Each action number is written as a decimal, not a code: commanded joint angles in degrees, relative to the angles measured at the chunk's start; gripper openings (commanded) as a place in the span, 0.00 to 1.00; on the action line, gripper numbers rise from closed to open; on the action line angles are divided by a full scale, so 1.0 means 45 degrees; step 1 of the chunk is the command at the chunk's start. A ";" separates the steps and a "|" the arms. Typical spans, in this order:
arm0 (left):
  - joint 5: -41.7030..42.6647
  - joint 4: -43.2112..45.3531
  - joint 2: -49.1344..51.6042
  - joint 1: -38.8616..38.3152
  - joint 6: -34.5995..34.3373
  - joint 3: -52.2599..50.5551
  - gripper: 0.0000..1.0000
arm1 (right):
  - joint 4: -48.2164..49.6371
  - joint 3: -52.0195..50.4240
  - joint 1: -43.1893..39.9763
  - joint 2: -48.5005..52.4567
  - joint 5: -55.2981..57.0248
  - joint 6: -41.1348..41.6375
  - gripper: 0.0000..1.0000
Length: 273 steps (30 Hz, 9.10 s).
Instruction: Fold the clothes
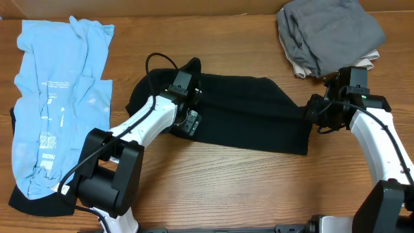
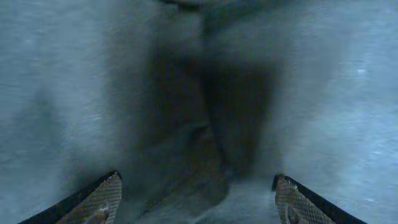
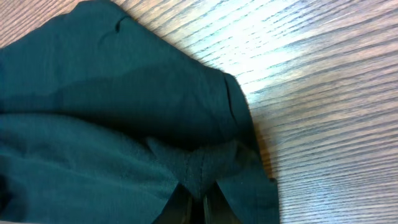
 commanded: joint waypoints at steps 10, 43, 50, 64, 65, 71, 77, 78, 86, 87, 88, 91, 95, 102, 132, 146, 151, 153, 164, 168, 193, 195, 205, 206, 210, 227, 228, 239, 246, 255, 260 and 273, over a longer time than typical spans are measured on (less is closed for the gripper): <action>-0.1457 -0.0277 0.0073 -0.0068 -0.0199 -0.0034 0.51 | 0.0029 -0.0078 0.0034 0.0005 0.0078 -0.0039 0.04; -0.0151 0.0457 0.0636 -0.0058 -0.0427 0.0117 0.04 | 0.0039 -0.0078 0.0034 0.0005 0.0413 -0.0034 0.04; -0.0758 -0.0063 0.0612 0.0291 -0.1321 0.0967 0.04 | 0.0039 -0.0078 0.0034 0.0005 0.0408 -0.0039 0.04; -0.0928 -0.5270 0.0466 0.1729 -0.1603 0.8388 0.04 | 0.0039 -0.0073 0.0034 0.0000 0.0350 -0.0039 0.04; -0.0923 -0.5255 0.0466 0.1715 -0.1603 0.8388 0.04 | 0.0034 -0.0073 0.0034 0.0000 0.0355 -0.0034 0.04; -0.0733 -0.5285 0.0787 0.1462 -0.1598 0.7995 0.04 | 0.0029 -0.0078 0.0034 0.0000 0.0355 -0.0039 0.04; -0.0656 -0.5387 0.1734 0.1331 -0.1593 0.7791 0.04 | 0.0029 -0.0078 0.0034 0.0000 0.0359 -0.0039 0.04; -0.0461 -0.5372 0.1972 0.1331 -0.1564 0.7791 0.04 | 0.0029 -0.0078 0.0034 0.0000 0.0359 -0.0039 0.04; 0.0748 -0.4745 0.4129 0.1331 -0.1520 0.7791 0.04 | 0.0034 -0.0078 0.0034 0.0000 0.0359 -0.0039 0.04; 0.0748 -0.4697 0.4303 0.1336 -0.1515 0.7791 0.04 | 0.0029 -0.0078 0.0029 0.0000 0.0359 -0.0039 0.04; 0.0748 -0.4687 0.4507 0.1336 -0.1506 0.7796 0.04 | 0.0034 -0.0078 0.0029 0.0000 0.0364 -0.0044 0.04; 0.0748 -0.4988 0.4541 0.1336 -0.1146 0.7912 0.11 | 0.0034 -0.0078 0.0029 0.0000 0.0364 -0.0044 0.04; 0.0748 -0.6271 0.4541 0.1331 -0.0937 0.8791 0.42 | 0.0063 -0.0078 0.0034 0.0000 0.0359 -0.0044 0.04; 0.0792 -0.8160 0.4541 0.1307 -0.0340 0.9947 0.60 | 0.0034 -0.0078 0.0029 0.0000 0.0359 -0.0044 0.04; -0.0311 -0.5489 0.4716 0.1243 0.0010 0.7650 0.56 | 0.0058 -0.0078 0.0034 0.0000 0.0359 -0.0039 0.04; -0.0408 -0.5513 0.5576 0.1253 0.0049 0.7650 0.32 | -0.0034 -0.0078 0.0034 0.0000 0.0364 -0.0039 0.04; -0.0806 -0.5532 0.5576 0.1277 0.0034 0.7650 0.13 | -0.0010 -0.0078 0.0029 0.0000 0.0359 -0.0044 0.04; -0.1122 -0.5625 0.5561 0.1277 -0.0097 0.7698 0.06 | -0.0010 -0.0078 0.0029 0.0000 0.0364 -0.0044 0.04; -0.1277 -0.7597 0.5552 0.1292 -0.0437 0.9991 0.04 | 0.0005 -0.0073 0.0029 0.0000 0.0359 -0.0039 0.04; -0.1263 -0.9088 0.5552 0.1389 -0.0753 1.2225 0.04 | -0.0068 0.0194 0.0029 0.0000 0.0350 -0.0039 0.04; -0.0986 -1.2852 0.1015 0.3269 -0.1715 2.2824 0.04 | -0.9107 1.4003 0.0029 -0.0049 0.0272 -0.1078 0.04; -0.0991 -1.2852 -0.0015 0.3269 -0.1715 2.2824 0.04 | -0.9768 1.5072 0.0029 -0.0049 0.0272 -0.1083 0.04; -0.2361 -1.2852 -0.4313 0.3264 -0.1617 2.2819 0.04 | -1.0890 1.7024 0.0034 -0.1637 0.0262 -0.1132 0.04; -0.2540 -1.2852 -0.4430 0.3264 -0.1622 2.2819 0.04 | -1.0890 1.7019 0.0034 -0.1851 0.0267 -0.1132 0.04; -0.2744 -1.2852 -0.4537 0.3264 -0.1617 2.2726 0.04 | -1.0890 1.7019 0.0034 -0.2501 0.0272 -0.1137 0.04; -0.4143 -1.1419 -0.1341 0.3954 -0.1549 1.9958 0.04 | -0.9690 1.7005 0.0073 0.1545 0.0549 -0.1758 0.04; -0.4095 -1.1288 -0.0903 0.4085 -0.1511 1.9958 0.04 | -0.9301 1.7005 0.0107 0.2040 0.0549 -0.1763 0.04; -0.1273 -0.4274 0.2623 0.5882 -0.0942 1.9963 0.04 | -0.0889 1.7116 0.0296 0.5246 -0.0034 -0.1311 0.04; -0.1171 -0.1010 0.2438 0.5940 -0.0379 2.0759 0.04 | 0.0913 1.8122 0.0296 0.5236 -0.0029 -0.1316 0.04; -0.1311 -0.2191 0.2871 0.6368 0.0457 2.0686 0.04 | -0.0078 1.8068 0.0301 0.6232 -0.0228 -0.1350 0.04; -0.1263 -0.5139 0.3687 0.6363 0.0447 2.0648 0.04 | -0.1768 1.8054 0.0296 0.7193 -0.0316 -0.1375 0.04; 0.0170 -1.2138 0.3823 0.6339 -0.1438 2.0667 0.04 | -0.6931 1.8098 0.0296 0.6800 -0.0311 -0.1409 0.04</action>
